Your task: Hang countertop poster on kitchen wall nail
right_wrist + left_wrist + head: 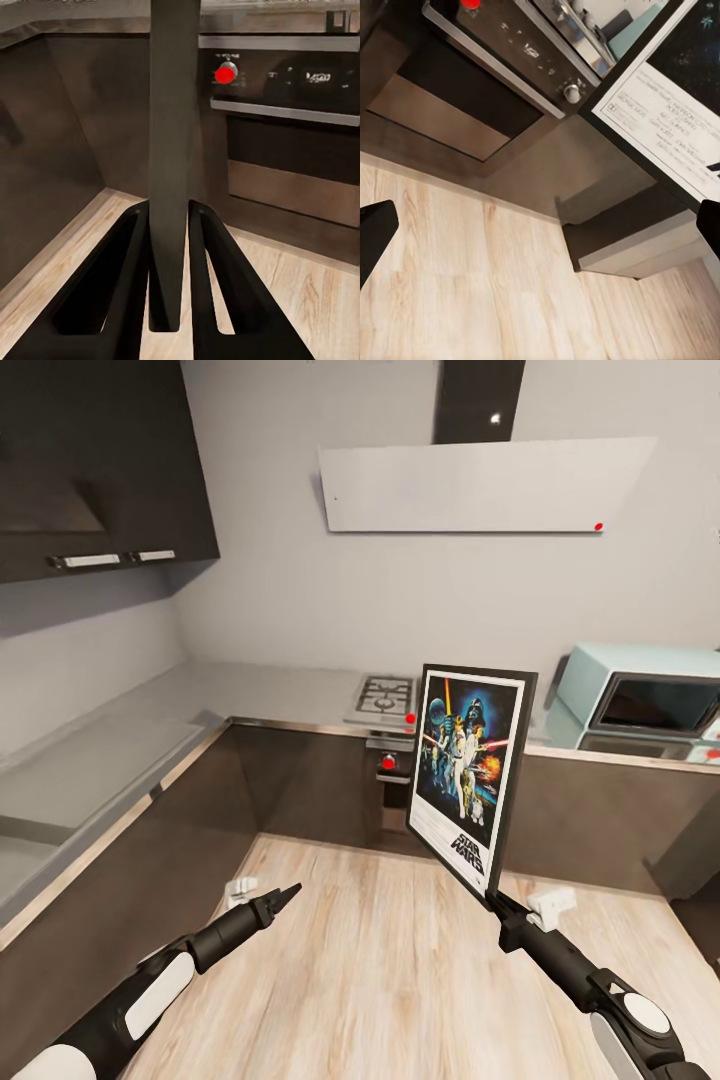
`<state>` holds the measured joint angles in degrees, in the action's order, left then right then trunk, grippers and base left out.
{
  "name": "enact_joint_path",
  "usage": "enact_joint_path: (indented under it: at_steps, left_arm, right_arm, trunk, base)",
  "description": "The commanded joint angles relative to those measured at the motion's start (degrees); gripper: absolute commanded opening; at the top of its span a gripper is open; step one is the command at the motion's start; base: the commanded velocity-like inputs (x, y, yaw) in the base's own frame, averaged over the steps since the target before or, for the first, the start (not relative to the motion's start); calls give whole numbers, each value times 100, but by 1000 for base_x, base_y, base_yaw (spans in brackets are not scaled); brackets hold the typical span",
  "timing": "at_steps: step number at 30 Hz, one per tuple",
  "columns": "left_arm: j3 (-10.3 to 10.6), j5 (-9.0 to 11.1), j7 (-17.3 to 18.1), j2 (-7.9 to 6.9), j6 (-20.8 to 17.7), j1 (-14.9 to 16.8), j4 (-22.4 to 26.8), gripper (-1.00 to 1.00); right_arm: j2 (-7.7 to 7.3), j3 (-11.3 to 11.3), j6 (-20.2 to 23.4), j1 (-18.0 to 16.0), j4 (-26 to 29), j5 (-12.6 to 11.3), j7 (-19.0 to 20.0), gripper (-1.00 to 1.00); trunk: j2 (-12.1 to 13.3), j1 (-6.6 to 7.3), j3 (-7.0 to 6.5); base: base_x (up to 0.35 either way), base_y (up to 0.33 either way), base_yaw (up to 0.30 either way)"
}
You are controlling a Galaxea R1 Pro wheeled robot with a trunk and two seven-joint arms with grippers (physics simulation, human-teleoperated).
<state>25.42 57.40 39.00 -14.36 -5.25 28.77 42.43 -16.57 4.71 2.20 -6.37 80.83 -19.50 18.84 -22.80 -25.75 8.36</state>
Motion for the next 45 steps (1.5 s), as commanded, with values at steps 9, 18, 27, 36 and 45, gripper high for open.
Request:
enact_joint_path:
  at_steps: [9,18,27,36,45]
  left_arm:
    - [8,60,11,-5,-55,6,3,100]
    - [10,60,12,-5,-55,6,3,100]
    - [8,60,12,-5,-55,6,3,100]
    - [15,60,11,-5,-49,6,3,100]
    - [16,60,13,-5,-47,6,3,100]
  right_arm:
    - [-4,10,9,-5,3,-71,23,-100]
    - [-4,13,0,-4,3,-71,23,-100]
    - [-4,8,9,-4,3,-71,23,-100]
    - [-4,4,25,-6,11,-63,13,-100]
    - [1,4,26,-5,12,-48,6,-100]
  trunk:
    - [-12,-4,-73]
    - [-12,-4,-158]
    - [-12,-4,-238]
    - [-12,-4,-259]
    - [-12,-4,-285]
  base:
    - [0,0,0]
    - [0,0,0]
    - [-16,-16,0]
    - [-186,-184,76]
    - [-55,-40,254]
